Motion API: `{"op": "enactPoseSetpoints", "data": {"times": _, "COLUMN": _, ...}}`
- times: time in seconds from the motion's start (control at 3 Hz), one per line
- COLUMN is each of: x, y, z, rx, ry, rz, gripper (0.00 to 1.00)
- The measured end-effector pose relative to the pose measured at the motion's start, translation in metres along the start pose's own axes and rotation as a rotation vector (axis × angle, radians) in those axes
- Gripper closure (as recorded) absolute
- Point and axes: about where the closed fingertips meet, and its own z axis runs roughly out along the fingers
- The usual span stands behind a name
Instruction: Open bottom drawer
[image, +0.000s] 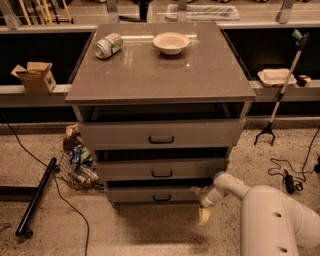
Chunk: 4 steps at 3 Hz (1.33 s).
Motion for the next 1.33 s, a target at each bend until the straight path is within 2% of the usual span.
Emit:
{"op": "enactPoseSetpoints", "data": {"times": 0.33, "x": -0.004, "y": 0.003, "z": -0.008, "rx": 0.010, "ry": -0.008, "rz": -0.021, "gripper": 0.00}}
{"op": "enactPoseSetpoints", "data": {"times": 0.67, "x": -0.014, "y": 0.001, "z": -0.035, "rx": 0.040, "ry": 0.018, "rz": -0.064, "gripper": 0.00}}
{"op": "enactPoseSetpoints", "data": {"times": 1.0, "x": -0.026, "y": -0.005, "z": -0.050, "rx": 0.046, "ry": 0.063, "rz": -0.112, "gripper": 0.00}}
{"op": "enactPoseSetpoints", "data": {"times": 1.33, "x": -0.023, "y": -0.018, "z": -0.044, "rx": 0.023, "ry": 0.108, "rz": -0.127, "gripper": 0.00}}
